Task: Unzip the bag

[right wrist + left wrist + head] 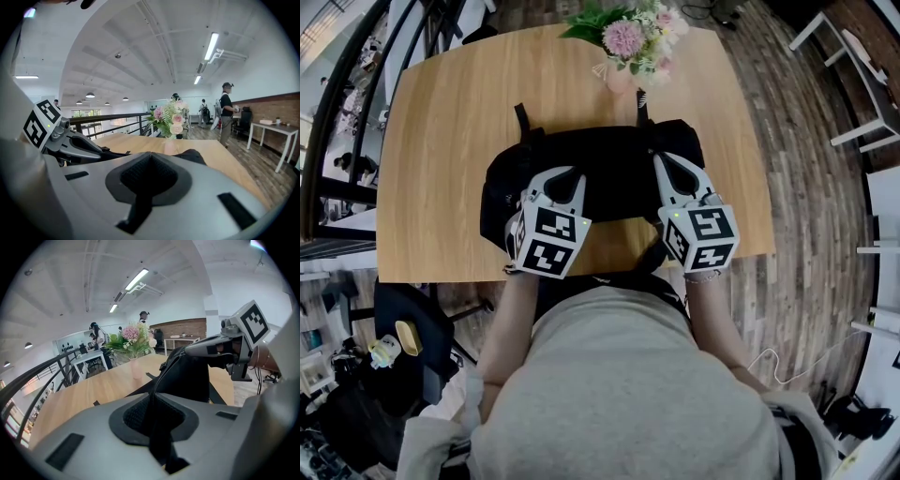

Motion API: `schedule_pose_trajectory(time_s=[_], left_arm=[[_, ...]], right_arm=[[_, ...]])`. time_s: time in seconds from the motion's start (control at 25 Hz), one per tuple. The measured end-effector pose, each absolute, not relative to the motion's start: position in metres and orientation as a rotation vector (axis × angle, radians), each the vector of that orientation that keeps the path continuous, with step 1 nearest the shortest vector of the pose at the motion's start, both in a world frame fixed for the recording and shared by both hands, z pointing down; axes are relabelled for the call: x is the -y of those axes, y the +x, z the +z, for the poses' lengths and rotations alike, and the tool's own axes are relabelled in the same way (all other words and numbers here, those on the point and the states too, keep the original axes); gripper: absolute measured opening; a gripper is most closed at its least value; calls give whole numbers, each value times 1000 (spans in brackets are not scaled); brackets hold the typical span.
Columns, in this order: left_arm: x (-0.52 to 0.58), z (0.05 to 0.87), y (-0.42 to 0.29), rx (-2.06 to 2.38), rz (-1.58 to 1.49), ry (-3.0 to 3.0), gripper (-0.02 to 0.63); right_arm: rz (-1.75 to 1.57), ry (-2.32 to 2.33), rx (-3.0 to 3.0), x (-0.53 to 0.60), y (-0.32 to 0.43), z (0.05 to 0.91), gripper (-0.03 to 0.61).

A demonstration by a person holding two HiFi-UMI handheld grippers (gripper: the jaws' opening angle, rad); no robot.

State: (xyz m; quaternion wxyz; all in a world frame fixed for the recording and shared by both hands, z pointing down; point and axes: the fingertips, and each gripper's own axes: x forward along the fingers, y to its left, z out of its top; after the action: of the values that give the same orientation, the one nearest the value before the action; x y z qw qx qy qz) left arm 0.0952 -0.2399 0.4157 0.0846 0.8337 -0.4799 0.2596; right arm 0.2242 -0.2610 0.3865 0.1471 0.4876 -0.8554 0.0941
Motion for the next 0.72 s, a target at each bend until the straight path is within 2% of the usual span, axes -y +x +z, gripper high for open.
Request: schedule_pose_trajectory(time_s=[0.4, 0.72], left_arm=[[241, 417, 95, 1433, 753, 2483, 51], [241, 418, 94, 1452, 719, 2450, 52]], right_arm=[[272, 1552, 2386, 272, 273, 380, 12], [269, 1574, 2380, 271, 276, 379, 18]])
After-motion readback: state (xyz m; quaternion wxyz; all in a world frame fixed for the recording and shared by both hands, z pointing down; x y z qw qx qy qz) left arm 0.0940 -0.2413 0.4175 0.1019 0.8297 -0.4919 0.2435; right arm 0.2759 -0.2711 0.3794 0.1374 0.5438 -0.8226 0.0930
